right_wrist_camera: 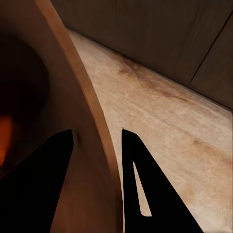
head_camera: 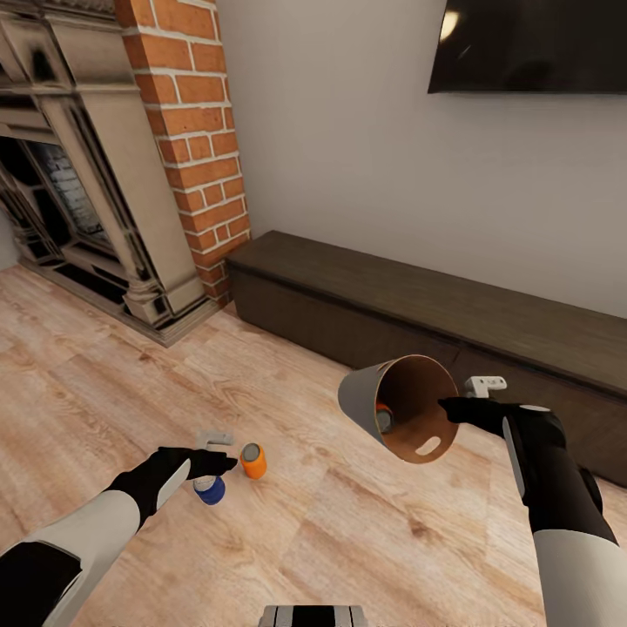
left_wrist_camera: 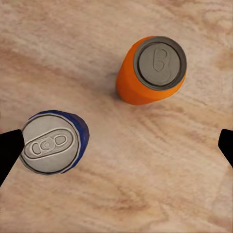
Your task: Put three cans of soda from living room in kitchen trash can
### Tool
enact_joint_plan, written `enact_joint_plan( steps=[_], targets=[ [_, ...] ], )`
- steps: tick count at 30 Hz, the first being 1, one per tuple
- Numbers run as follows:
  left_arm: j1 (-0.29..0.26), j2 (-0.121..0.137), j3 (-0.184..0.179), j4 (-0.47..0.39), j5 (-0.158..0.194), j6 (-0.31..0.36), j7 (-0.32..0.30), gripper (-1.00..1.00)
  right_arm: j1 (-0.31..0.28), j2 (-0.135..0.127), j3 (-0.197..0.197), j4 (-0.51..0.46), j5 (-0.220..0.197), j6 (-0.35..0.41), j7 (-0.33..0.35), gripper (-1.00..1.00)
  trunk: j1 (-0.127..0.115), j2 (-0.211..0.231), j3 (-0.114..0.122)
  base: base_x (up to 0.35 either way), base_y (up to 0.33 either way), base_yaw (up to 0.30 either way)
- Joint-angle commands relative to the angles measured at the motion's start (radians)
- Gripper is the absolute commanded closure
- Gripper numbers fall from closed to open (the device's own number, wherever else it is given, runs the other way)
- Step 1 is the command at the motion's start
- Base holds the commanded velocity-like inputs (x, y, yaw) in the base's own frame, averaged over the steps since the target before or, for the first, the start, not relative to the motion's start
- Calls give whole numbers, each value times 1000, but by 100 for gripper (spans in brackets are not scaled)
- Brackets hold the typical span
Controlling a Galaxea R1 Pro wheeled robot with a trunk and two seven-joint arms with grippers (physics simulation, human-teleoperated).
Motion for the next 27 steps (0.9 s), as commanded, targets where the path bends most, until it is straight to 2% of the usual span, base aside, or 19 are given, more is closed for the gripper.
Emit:
enact_joint_plan(
  steps=[1,12,19,27],
  targets=[
    [0,0,0,0,0,0,0,-100,0,0,0,-1,-26,6,6,100,0,0,0,0,0,0],
    [1,1,0,-3,0,-18,-1,-100,0,1,3,-18,-26,44,5,100,0,0,0,0,0,0],
    [2,0,0,-5,0,-20,-3,-100,0,0,3,-19,-27,50,5,100,0,0,0,0,142,0],
    [2,0,0,-6,0,-20,-3,-100,0,0,3,-17,-28,50,3,100,0,0,0,0,31,0]
  ],
)
